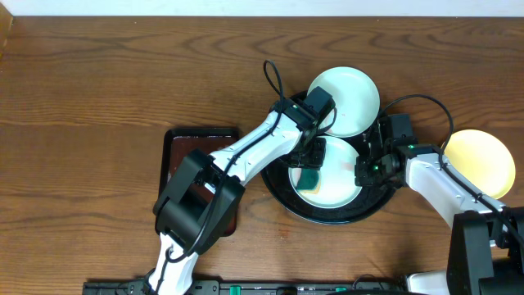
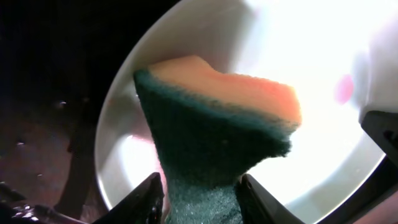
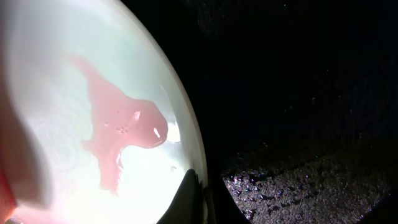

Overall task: Clean dirty plates on tray and stack at the side
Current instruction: 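Scrub the lower green plate with the sponge while right gripper holds it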

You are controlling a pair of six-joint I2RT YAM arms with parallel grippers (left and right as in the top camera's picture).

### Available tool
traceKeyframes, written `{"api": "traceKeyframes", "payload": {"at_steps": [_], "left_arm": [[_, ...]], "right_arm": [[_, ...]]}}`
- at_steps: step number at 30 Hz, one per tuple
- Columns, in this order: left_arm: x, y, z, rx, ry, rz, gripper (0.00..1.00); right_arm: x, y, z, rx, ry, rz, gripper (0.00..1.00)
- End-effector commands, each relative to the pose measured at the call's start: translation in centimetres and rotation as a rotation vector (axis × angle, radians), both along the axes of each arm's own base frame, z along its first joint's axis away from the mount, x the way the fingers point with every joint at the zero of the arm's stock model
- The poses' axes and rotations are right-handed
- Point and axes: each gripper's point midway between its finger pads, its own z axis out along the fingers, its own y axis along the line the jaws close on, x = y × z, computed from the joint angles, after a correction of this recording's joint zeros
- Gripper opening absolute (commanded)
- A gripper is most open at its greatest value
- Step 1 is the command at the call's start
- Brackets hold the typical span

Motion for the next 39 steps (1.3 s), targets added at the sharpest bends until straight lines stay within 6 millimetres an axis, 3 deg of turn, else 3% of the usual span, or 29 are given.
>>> {"api": "traceKeyframes", "payload": {"at_steps": [1,14,26,31,34,39], "left_arm": [[0.4,0.2,0.5,0.025,-0.041,-0.022,0.42],[-1.5,-1.2,0.0,0.09,-0.091,-0.098,0.42],[-1.9,-1.9,-0.9,0.086,-0.094,-0.112,0.38],[-2.5,-2.4,-1.9,0.086,-0.106,-0.133,0.25],[-2.6,-1.7,-2.7,0.12,-0.114,-0.133,0.15],[-3.1,-0.9,-4.5,0.159,-0.087,-0.132,0.08]], "right_arm": [[-1.3,-1.2,-1.2,-0.075,0.047,0.008,0.01],[-1.3,-1.2,-1.2,-0.075,0.047,0.008,0.01],[-1.3,-1.2,-1.2,-0.075,0.047,0.008,0.01],[-1.3,-1.2,-1.2,-0.075,0.047,0.008,0.01],[-1.3,-1.2,-1.2,-0.075,0.047,0.008,0.01],[-1.3,-1.2,-1.2,-0.075,0.047,0.008,0.01]]}}
